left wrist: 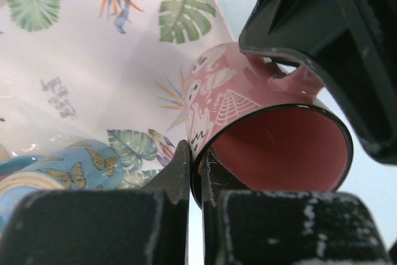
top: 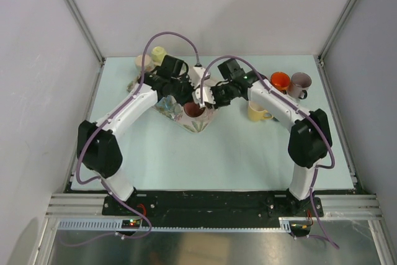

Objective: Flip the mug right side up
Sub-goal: Turn over the cup on the tray, then place the cup at the corner of the board.

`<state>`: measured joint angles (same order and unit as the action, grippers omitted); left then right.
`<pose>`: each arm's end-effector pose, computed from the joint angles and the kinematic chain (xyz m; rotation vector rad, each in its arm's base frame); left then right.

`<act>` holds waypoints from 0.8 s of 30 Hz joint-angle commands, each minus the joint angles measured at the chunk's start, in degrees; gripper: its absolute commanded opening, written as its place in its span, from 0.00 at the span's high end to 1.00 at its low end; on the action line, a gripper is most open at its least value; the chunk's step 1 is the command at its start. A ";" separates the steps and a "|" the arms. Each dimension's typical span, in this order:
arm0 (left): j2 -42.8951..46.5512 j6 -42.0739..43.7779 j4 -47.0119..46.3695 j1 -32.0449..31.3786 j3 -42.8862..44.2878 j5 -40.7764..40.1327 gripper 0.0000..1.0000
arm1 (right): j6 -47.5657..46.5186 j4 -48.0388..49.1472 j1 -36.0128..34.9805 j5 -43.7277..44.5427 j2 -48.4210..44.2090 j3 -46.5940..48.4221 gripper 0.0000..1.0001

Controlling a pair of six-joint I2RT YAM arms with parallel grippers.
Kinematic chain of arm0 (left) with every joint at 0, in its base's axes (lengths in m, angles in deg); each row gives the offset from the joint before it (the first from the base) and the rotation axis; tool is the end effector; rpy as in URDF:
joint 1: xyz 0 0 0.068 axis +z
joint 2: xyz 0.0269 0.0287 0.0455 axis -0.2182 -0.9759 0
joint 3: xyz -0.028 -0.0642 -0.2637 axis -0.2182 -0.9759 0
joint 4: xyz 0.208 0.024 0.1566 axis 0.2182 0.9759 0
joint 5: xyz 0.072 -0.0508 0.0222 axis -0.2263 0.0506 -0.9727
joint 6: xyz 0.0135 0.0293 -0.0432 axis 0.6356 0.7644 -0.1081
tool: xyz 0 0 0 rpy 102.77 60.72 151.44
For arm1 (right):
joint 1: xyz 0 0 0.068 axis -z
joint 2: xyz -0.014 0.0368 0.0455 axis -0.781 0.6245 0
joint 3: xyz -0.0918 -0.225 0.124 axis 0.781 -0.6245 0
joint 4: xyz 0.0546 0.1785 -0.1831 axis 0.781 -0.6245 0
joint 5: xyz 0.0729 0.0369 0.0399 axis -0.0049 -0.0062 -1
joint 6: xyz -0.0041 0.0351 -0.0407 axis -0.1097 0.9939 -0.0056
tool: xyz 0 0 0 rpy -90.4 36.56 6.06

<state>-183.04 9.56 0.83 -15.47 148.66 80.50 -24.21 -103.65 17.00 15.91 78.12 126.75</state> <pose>0.3214 -0.1840 0.3128 1.2249 2.0649 -0.3995 0.3246 0.2428 0.2897 -2.0906 1.1702 0.2984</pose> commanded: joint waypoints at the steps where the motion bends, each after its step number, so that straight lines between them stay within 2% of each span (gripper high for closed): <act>1: 0.58 -5.21 -3.84 -0.25 5.81 5.28 1.00 | -0.07 1.28 -0.49 2.61 1.17 -0.79 0.79; 3: 0.07 -6.90 -3.53 -0.12 6.61 5.36 1.00 | 0.68 2.04 -0.40 3.42 0.99 -1.60 0.90; 5: -0.40 -8.86 -3.15 0.17 7.53 5.21 0.93 | 2.05 3.20 -0.07 3.54 0.44 -2.57 0.97; 9: -0.73 -13.33 -2.57 1.62 9.13 5.75 0.49 | 5.25 4.92 1.04 2.80 -1.72 -4.71 1.00; 10: -0.60 -14.51 -2.47 2.28 9.29 6.13 0.41 | 6.15 5.03 1.48 2.43 -2.39 -5.38 1.00; 12: 0.02 -16.45 -2.44 3.59 9.39 6.74 0.30 | 8.12 5.13 2.36 1.47 -4.05 -6.75 1.00; 16: 2.01 -19.01 -2.47 6.11 9.04 7.53 0.21 | 12.52 5.32 4.58 -1.05 -9.21 -11.17 1.00; 24: 3.53 -18.82 -2.50 8.14 7.97 4.44 0.20 | 26.59 4.71 11.36 -9.60 -24.10 -19.66 1.00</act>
<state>-182.17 -7.81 -0.61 -7.52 156.09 85.35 -7.25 -102.52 25.68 14.60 64.42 107.84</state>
